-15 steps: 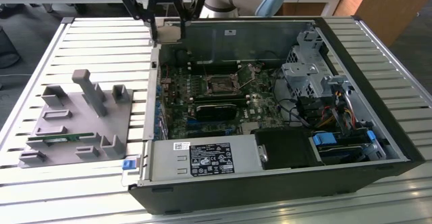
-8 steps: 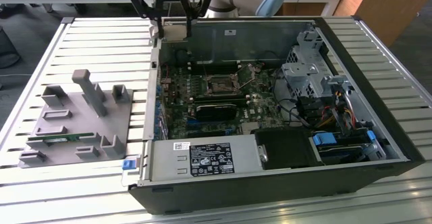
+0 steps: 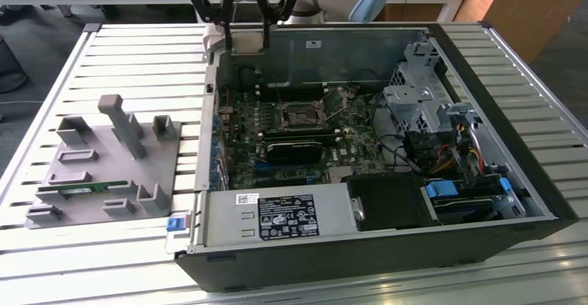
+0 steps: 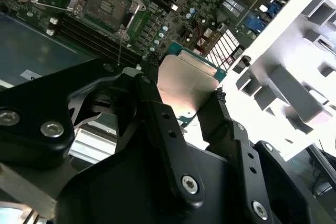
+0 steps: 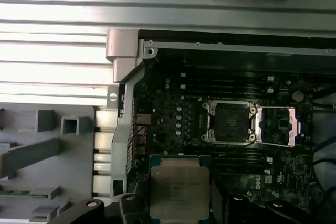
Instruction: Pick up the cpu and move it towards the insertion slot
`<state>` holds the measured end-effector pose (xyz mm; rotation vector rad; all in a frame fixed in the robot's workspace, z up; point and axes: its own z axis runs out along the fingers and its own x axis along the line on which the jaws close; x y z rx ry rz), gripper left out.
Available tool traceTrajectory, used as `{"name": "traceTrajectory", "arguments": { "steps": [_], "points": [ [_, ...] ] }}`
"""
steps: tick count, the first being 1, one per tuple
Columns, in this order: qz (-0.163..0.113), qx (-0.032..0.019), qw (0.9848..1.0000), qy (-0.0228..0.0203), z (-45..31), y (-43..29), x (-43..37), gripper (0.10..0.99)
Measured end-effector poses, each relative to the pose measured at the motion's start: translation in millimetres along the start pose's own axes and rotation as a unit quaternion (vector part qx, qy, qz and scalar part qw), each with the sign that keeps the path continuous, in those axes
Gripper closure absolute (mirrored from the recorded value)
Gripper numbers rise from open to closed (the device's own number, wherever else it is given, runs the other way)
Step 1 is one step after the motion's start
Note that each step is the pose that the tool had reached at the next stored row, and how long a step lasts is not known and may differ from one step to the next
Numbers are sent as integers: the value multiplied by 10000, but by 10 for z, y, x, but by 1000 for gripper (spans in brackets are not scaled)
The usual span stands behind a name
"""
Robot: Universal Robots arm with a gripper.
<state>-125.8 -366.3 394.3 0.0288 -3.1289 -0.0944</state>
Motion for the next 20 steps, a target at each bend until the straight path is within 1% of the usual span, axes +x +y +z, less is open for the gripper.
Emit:
{"name": "traceTrajectory", "arguments": {
  "steps": [6, 11, 20],
  "points": [
    [-1, 0, 10000, 0, 1, 36, -98, 541],
    [0, 0, 10000, 0, 4, 85, -171, 541],
    [-1, 0, 10000, 0, 7, 165, -341, 541]
  ]
}}
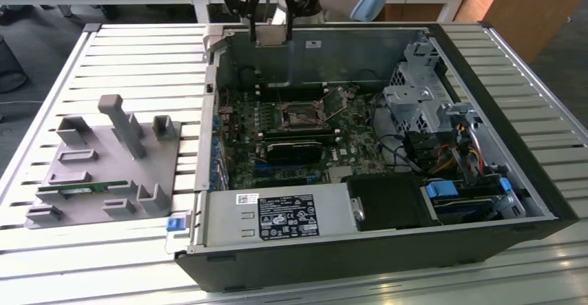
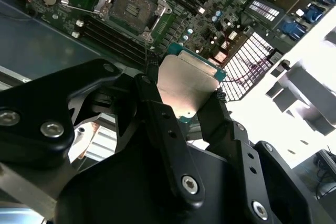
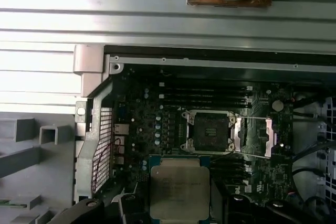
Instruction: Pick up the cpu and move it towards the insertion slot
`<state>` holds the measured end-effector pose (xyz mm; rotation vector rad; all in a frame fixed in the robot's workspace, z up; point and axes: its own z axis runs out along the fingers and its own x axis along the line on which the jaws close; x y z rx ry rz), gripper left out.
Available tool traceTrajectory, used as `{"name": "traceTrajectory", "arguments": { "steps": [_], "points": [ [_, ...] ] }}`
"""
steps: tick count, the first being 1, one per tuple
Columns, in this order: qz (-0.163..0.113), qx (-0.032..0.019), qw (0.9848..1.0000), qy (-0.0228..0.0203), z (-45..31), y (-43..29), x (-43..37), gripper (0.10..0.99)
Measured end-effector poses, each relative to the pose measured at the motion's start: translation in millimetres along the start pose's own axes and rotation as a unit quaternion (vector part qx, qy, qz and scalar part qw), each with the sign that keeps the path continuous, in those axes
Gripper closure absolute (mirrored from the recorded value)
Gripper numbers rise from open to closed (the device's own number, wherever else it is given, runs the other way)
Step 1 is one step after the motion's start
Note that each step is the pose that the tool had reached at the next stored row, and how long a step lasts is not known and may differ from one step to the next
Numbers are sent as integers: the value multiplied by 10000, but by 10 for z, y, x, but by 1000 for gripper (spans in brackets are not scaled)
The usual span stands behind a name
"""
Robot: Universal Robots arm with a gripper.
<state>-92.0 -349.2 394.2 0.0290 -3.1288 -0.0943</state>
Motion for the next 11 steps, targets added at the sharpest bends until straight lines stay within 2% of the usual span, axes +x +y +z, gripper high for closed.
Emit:
{"name": "traceTrajectory", "arguments": {
  "steps": [8, 11],
  "points": [
    [0, 0, 10000, 0, 6, 68, -124, 541],
    [0, 0, 10000, 0, 10, 106, -197, 541]
  ]
}}
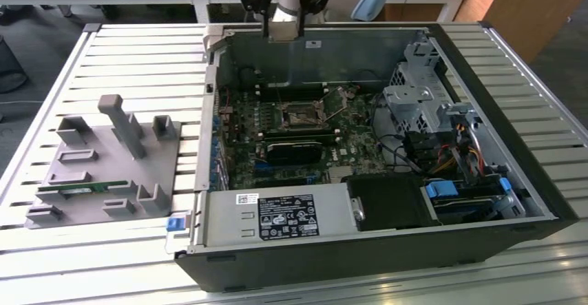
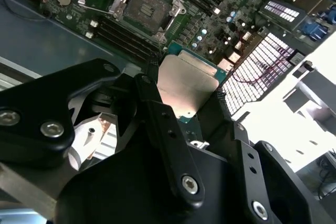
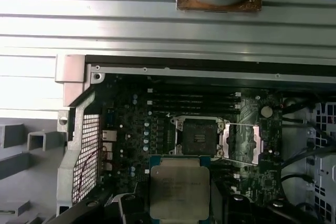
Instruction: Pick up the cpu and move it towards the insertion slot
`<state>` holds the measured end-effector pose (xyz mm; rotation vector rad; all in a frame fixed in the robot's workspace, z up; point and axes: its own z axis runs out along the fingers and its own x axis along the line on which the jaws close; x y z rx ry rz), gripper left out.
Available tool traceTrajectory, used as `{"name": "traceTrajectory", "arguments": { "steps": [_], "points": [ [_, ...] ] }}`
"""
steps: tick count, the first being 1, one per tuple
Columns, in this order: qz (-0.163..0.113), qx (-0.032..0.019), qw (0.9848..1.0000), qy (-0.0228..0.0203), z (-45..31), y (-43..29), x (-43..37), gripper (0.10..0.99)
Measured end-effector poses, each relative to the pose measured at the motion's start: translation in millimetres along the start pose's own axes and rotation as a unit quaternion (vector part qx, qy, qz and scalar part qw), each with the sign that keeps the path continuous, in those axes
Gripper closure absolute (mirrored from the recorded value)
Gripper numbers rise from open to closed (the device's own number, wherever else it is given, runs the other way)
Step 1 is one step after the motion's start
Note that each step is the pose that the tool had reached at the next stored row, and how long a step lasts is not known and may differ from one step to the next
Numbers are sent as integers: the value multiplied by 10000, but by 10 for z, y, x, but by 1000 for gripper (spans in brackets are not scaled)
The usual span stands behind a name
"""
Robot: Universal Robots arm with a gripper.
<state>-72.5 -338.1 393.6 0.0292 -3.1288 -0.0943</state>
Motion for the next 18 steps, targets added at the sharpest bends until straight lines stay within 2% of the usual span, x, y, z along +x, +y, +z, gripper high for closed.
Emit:
{"name": "traceTrajectory", "arguments": {
  "steps": [13, 18],
  "points": [
    [0, -2, 10000, 0, 12, 51, -321, 541],
    [0, -11, 10000, 0, 15, 51, -391, 541]
  ]
}}
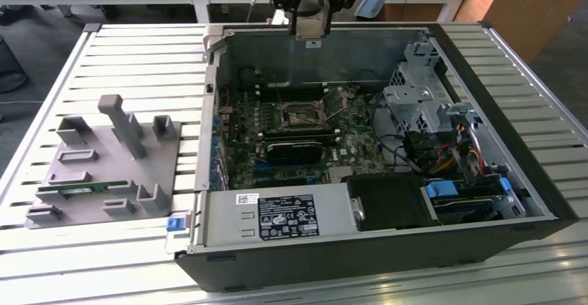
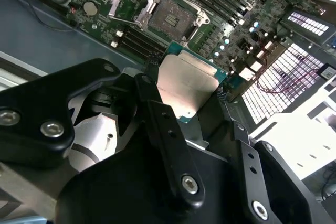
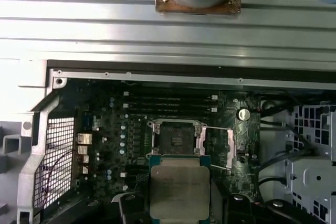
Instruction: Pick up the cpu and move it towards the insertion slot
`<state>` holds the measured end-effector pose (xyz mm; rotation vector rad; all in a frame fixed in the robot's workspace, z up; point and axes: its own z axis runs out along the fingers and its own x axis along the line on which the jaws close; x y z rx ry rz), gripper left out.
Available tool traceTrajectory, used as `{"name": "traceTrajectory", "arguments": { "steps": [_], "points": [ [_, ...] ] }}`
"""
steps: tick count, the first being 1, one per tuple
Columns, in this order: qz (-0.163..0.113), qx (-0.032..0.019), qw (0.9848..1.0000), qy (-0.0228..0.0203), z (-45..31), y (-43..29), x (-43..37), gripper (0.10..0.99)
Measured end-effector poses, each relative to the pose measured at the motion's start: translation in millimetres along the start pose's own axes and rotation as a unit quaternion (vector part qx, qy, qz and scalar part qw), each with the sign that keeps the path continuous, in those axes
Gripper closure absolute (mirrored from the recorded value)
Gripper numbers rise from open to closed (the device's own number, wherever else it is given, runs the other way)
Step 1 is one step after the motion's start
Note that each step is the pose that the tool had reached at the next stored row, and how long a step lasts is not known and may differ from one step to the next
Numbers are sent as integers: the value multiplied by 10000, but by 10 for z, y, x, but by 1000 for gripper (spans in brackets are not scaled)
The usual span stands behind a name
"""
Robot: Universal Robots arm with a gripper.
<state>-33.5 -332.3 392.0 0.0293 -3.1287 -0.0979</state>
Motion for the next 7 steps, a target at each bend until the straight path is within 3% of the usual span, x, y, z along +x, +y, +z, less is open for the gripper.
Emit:
{"name": "traceTrajectory", "arguments": {
  "steps": [7],
  "points": [
    [0, -1, 10000, -1, 1, 0, -1, 541]
  ]
}}
